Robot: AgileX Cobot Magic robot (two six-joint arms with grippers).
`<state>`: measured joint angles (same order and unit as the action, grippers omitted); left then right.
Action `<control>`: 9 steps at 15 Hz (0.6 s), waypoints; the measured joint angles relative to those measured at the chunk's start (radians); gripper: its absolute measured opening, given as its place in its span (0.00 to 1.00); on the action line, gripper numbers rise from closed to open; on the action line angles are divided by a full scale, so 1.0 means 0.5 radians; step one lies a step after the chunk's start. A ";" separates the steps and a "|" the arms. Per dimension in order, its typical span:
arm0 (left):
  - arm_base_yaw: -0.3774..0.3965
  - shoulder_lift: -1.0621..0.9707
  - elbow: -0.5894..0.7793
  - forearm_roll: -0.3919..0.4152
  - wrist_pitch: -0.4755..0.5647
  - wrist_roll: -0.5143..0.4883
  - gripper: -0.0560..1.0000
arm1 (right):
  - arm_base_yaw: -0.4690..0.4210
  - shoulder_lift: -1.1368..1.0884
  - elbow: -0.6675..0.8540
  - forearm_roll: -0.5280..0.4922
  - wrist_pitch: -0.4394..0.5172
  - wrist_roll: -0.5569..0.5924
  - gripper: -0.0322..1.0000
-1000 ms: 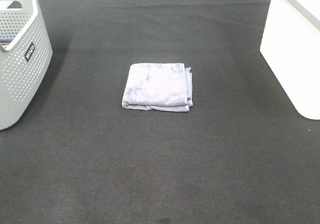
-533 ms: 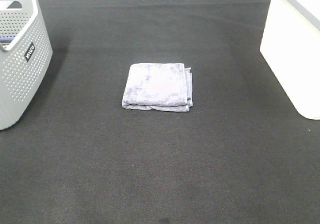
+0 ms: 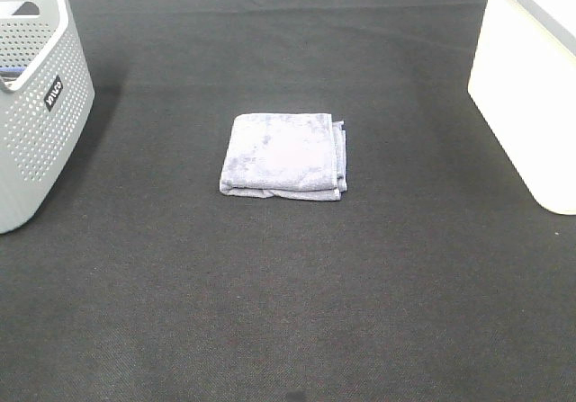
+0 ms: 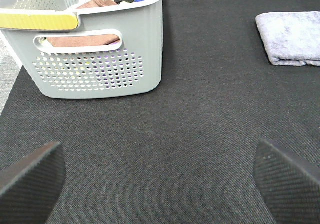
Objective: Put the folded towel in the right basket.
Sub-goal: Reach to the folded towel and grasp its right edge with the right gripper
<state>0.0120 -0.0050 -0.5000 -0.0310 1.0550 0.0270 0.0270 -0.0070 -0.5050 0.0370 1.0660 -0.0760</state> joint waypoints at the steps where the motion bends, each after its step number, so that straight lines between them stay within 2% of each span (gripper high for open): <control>1: 0.000 0.000 0.000 0.000 0.000 0.000 0.97 | 0.000 0.000 0.000 0.000 0.000 0.000 0.75; 9: 0.000 0.000 0.000 0.000 0.000 0.000 0.97 | 0.000 0.000 0.000 0.000 0.000 0.000 0.75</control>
<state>0.0120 -0.0050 -0.5000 -0.0310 1.0550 0.0270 0.0270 -0.0070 -0.5050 0.0370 1.0660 -0.0760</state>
